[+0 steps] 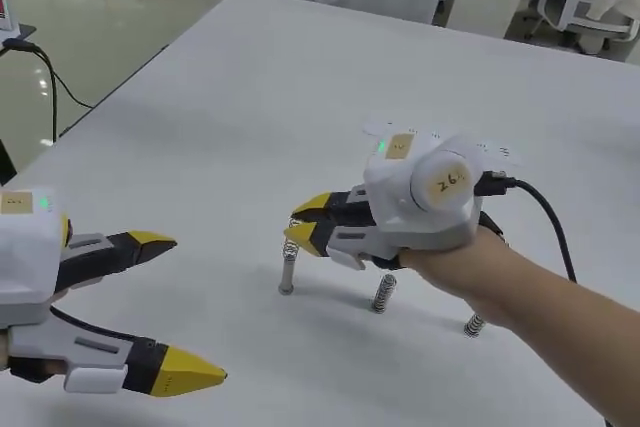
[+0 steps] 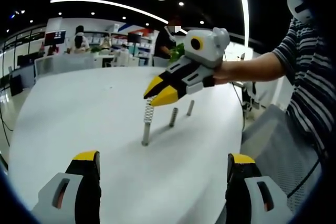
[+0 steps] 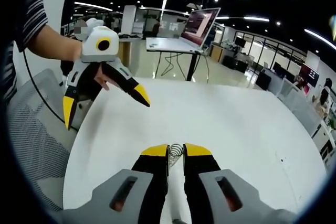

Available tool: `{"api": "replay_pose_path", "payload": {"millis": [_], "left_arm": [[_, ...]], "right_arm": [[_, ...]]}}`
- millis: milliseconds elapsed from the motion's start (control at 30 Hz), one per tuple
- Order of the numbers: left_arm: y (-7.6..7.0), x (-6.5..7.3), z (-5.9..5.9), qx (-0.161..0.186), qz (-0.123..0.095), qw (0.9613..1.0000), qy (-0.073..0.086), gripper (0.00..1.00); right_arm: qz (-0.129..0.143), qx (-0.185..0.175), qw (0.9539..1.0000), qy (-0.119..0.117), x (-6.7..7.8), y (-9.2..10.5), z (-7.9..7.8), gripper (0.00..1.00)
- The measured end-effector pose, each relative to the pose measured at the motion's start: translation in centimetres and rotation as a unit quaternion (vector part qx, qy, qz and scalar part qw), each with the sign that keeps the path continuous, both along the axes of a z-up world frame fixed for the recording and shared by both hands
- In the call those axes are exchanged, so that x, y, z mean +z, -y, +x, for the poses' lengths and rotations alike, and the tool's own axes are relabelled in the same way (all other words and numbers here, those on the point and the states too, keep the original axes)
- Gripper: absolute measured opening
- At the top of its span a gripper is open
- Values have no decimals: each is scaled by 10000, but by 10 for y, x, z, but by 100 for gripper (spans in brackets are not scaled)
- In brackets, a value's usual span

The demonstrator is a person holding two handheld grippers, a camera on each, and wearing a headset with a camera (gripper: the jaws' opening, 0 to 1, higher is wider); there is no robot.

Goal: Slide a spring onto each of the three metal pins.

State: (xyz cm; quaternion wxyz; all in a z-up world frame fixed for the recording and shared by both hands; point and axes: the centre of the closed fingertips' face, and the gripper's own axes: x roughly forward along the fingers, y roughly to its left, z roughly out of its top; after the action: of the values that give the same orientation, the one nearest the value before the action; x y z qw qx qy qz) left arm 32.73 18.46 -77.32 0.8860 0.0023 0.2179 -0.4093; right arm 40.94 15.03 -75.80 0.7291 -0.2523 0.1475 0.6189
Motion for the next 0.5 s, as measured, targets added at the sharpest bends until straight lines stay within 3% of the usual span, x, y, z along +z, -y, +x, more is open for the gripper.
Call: {"api": "replay_pose_path", "payload": {"millis": [500], "left_arm": [[-1, -2, -1, 37, -11, 10000, -43, 98]], "right_arm": [[-79, -25, 10000, -53, -10, 1, 0, 7]]}}
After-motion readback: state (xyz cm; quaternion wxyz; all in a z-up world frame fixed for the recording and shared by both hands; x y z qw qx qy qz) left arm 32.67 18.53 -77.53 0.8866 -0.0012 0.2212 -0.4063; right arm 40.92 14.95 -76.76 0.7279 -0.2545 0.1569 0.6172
